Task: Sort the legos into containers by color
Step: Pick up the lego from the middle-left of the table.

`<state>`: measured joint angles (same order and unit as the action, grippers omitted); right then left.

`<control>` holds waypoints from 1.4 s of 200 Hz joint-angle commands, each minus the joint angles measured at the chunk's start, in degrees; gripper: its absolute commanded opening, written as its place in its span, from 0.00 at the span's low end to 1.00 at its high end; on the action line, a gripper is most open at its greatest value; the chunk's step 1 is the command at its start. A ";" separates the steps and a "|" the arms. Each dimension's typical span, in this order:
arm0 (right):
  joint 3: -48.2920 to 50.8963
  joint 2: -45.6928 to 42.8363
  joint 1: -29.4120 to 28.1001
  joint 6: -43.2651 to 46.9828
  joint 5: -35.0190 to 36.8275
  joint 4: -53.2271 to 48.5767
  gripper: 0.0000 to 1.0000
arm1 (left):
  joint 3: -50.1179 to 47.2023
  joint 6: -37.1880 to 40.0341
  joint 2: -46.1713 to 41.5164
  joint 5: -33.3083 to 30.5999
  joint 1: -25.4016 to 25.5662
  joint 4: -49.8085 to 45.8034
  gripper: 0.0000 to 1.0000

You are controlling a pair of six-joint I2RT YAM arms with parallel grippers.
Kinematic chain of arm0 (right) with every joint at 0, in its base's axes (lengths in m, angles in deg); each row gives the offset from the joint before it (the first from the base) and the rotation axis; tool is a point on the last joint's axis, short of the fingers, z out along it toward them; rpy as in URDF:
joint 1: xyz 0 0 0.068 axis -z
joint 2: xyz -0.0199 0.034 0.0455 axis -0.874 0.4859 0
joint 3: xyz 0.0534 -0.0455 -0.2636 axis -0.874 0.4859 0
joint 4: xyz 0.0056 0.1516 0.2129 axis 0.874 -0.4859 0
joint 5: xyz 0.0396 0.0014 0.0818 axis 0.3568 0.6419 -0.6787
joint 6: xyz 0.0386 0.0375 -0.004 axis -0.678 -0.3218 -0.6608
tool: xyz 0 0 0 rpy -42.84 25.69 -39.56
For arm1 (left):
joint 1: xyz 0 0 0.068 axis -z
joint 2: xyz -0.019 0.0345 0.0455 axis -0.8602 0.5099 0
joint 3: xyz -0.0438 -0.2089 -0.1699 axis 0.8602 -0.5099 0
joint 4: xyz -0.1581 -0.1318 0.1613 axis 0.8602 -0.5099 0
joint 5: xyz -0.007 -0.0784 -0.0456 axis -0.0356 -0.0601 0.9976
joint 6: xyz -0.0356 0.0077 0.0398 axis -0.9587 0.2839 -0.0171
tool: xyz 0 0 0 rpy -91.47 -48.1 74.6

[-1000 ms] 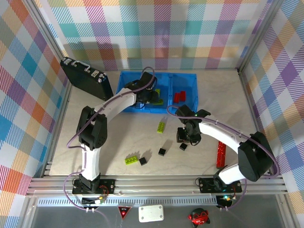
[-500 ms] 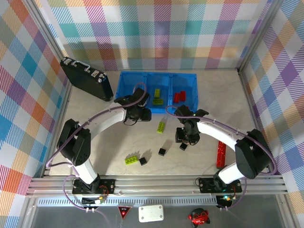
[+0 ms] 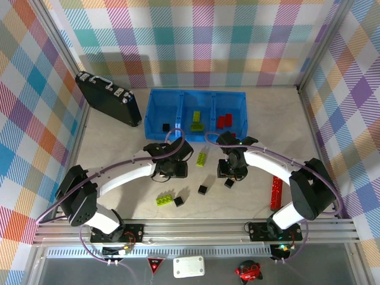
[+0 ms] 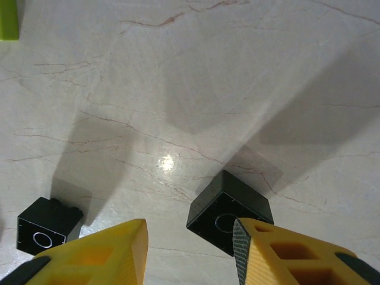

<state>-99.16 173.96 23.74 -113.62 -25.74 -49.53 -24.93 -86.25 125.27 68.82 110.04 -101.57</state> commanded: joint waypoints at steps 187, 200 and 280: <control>1.02 -3.77 -0.34 8.04 -8.33 1.68 0.44 | -9.89 -37.01 3.01 -5.87 19.04 -1.46 0.56; 0.53 -3.64 -0.34 8.00 -8.69 1.62 0.44 | -10.95 -36.78 3.31 -4.79 19.07 1.18 0.57; 0.10 -4.19 -0.34 7.13 -8.81 1.35 0.44 | -12.26 -35.20 3.92 -3.91 19.07 3.53 0.56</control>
<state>-98.78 169.88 23.74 -106.30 -33.55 -48.02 -35.64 -121.39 128.97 64.17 128.70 -98.72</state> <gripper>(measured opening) 0.438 0.560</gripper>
